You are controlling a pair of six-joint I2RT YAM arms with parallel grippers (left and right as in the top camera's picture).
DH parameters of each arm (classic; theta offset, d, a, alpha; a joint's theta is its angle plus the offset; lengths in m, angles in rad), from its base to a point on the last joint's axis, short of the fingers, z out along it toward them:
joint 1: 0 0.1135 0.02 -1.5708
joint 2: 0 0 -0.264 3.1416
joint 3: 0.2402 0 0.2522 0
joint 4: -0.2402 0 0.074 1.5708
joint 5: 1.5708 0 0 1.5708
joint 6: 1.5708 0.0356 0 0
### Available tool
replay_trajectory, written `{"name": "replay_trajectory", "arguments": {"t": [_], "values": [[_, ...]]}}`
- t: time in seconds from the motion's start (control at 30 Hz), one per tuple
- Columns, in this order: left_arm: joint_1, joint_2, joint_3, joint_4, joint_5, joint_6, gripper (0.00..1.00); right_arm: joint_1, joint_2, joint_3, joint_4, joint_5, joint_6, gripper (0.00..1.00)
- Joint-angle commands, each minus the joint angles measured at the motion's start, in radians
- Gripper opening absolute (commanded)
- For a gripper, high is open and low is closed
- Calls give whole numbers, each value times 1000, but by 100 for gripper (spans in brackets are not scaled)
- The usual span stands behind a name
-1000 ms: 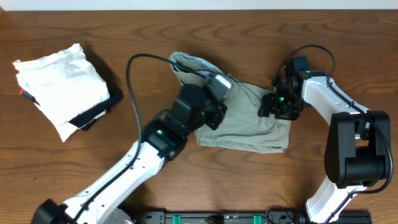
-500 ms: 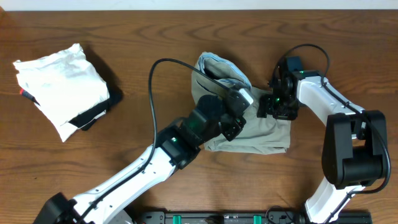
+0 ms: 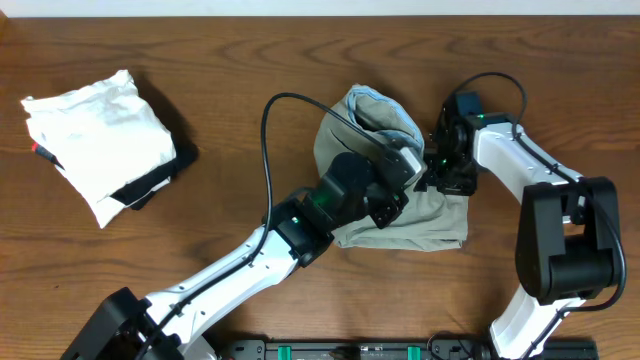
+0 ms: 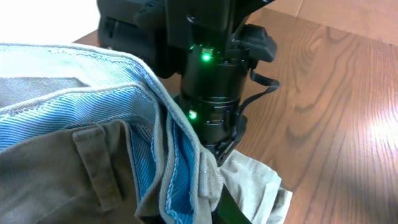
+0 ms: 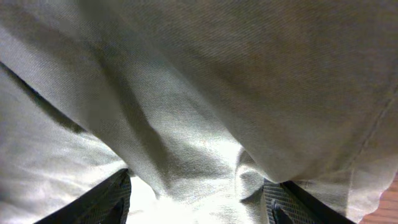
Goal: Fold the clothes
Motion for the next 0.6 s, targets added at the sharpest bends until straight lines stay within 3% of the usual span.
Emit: {"name": "replay_trajectory", "arguments": {"t": [0.0, 0.33, 0.57], "values": [[-20, 4, 9, 16, 29, 17, 6, 22, 67, -44, -8, 49, 88, 69], [-60, 38, 9, 13, 50, 22, 6, -30, -55, 5, -74, 102, 78, 72], [-68, 51, 9, 13, 51, 37, 6, -146, -216, 25, -152, 195, 113, 72]]}}
